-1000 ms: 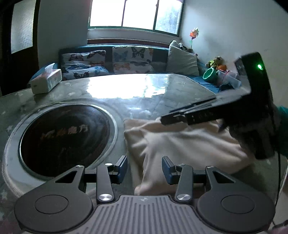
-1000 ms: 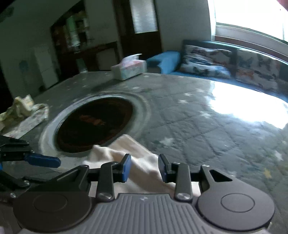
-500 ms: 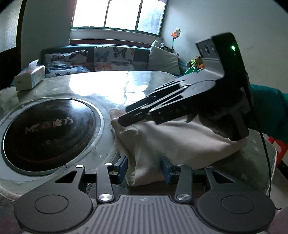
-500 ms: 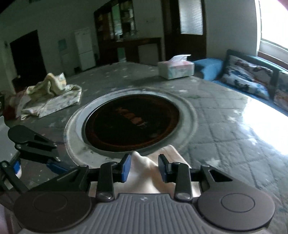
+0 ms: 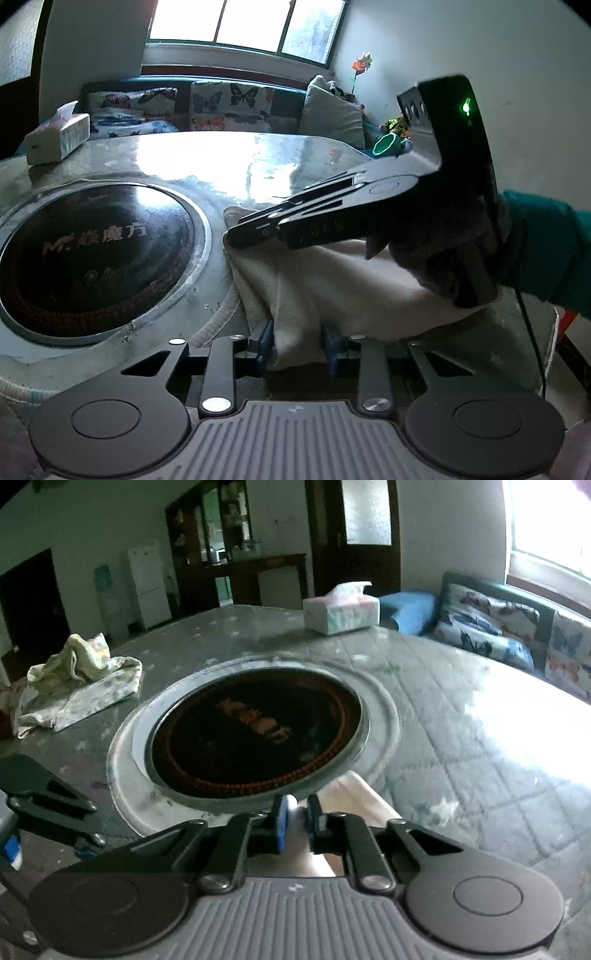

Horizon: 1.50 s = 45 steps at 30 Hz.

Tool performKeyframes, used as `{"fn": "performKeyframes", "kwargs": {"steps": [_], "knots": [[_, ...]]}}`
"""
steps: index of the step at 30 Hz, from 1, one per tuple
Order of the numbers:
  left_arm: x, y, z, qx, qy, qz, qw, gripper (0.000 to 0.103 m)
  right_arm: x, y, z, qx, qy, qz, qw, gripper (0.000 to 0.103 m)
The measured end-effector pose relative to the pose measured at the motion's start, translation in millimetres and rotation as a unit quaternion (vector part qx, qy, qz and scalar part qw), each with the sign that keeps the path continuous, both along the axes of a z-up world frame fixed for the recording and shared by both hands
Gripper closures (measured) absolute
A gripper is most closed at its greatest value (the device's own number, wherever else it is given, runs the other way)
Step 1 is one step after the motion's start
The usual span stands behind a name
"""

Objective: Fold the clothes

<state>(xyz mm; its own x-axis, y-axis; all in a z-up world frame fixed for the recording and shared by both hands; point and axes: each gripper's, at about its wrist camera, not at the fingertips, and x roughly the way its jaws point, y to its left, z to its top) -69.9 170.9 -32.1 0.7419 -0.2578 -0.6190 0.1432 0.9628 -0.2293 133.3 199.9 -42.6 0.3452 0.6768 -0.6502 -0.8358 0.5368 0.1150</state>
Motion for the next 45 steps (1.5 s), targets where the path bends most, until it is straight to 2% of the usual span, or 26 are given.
{"fn": "performKeyframes", "kwargs": {"steps": [4,8,11,18,22,26,30,33,35,36,37,38,39,42,45], "knots": [[-1,2,10,0.007,-0.003,0.001,1.0000,0.070,2,-25,16,0.046,0.028,-0.046,0.997,0.084],[5,1,29,0.009,-0.026,0.005,0.9996,0.072,-17,-66,30,0.043,0.007,-0.088,0.995,0.084],[17,-6,38,0.007,-0.036,-0.005,0.9993,0.073,-27,-99,29,0.034,0.011,-0.125,0.991,0.084],[66,-29,27,0.012,-0.010,-0.029,0.9995,0.073,-32,-156,8,0.022,0.031,-0.217,0.975,0.084],[88,-38,22,0.028,0.003,-0.029,0.9992,0.073,-35,-174,14,0.036,0.023,-0.228,0.973,0.084],[109,-32,21,0.028,0.008,-0.003,0.9996,0.072,-24,-185,25,0.055,0.019,-0.239,0.969,0.080],[129,-33,18,0.038,0.026,0.004,0.9989,0.070,-3,-179,24,0.076,0.048,-0.233,0.968,0.076],[140,-36,13,0.049,0.039,-0.003,0.9980,0.070,14,-168,18,0.057,0.060,-0.231,0.969,0.076],[146,-38,10,0.055,0.046,-0.011,0.9974,0.073,23,-163,12,0.045,0.077,-0.234,0.968,0.076],[146,-39,8,0.060,0.042,-0.012,0.9973,0.082,25,-159,8,0.039,0.086,-0.230,0.969,0.076],[145,-39,9,0.064,0.038,-0.009,0.9972,0.087,23,-158,8,0.039,0.079,-0.230,0.969,0.078],[144,-40,9,0.062,0.034,-0.006,0.9975,0.091,22,-156,9,0.038,0.072,-0.230,0.970,0.090],[142,-39,11,0.060,0.025,-0.003,0.9979,0.094,20,-155,9,0.038,0.065,-0.229,0.970,0.095],[138,-39,12,0.069,-0.001,0.013,0.9975,0.100,16,-150,9,0.037,0.043,-0.229,0.972,0.098],[141,-41,7,0.075,0.001,0.025,0.9969,0.100,11,-146,9,0.035,0.023,-0.228,0.973,0.097]]}}
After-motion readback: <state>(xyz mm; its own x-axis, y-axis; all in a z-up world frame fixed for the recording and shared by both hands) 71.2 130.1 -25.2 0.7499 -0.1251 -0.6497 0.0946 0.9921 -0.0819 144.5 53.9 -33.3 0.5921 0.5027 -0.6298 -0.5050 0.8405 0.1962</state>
